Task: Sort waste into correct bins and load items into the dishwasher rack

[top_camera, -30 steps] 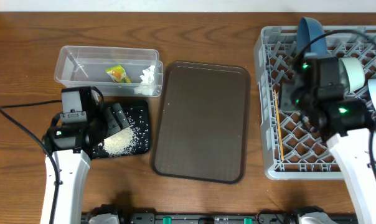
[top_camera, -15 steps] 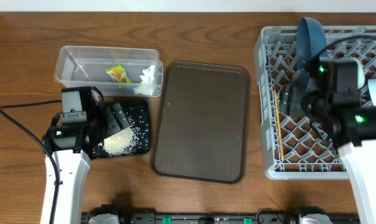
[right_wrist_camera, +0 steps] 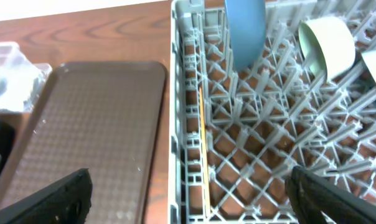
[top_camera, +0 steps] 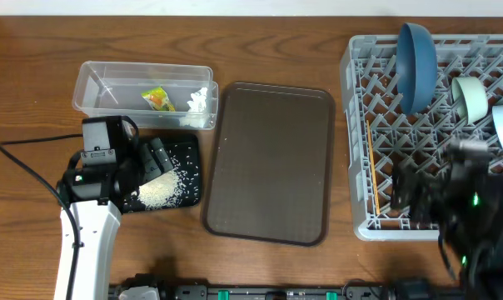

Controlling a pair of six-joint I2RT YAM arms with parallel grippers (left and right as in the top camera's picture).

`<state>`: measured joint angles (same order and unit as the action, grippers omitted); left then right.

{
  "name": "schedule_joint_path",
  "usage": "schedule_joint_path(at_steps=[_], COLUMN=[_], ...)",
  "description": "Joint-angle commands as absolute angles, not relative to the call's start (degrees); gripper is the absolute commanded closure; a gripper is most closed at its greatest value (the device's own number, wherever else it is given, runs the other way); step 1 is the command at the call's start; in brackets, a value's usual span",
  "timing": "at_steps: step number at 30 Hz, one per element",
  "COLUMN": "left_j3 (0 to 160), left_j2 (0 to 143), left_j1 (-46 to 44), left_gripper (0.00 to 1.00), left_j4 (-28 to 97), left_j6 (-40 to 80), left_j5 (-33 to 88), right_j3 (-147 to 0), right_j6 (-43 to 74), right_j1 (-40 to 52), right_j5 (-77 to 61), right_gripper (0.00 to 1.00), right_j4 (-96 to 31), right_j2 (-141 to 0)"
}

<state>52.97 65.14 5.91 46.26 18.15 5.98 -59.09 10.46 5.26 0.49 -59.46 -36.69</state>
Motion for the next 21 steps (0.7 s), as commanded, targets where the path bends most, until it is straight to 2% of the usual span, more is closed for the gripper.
schedule_joint_path(at_steps=[1, 21], left_j3=[53.5, 53.5], left_j2=[65.3, 65.3], left_j1=[6.1, 6.1], left_gripper=[0.02, 0.02], left_j4=[46.5, 46.5], left_j6=[18.2, 18.2], left_j5=[5.3, 5.3], right_j3=[-54.7, -51.6], right_j6=[10.7, 10.7], right_j1=[4.9, 4.9], right_j5=[1.0, 1.1], right_gripper=[0.01, 0.01], right_j4=[-59.7, -66.7], right_j2=[-34.1, -33.3])
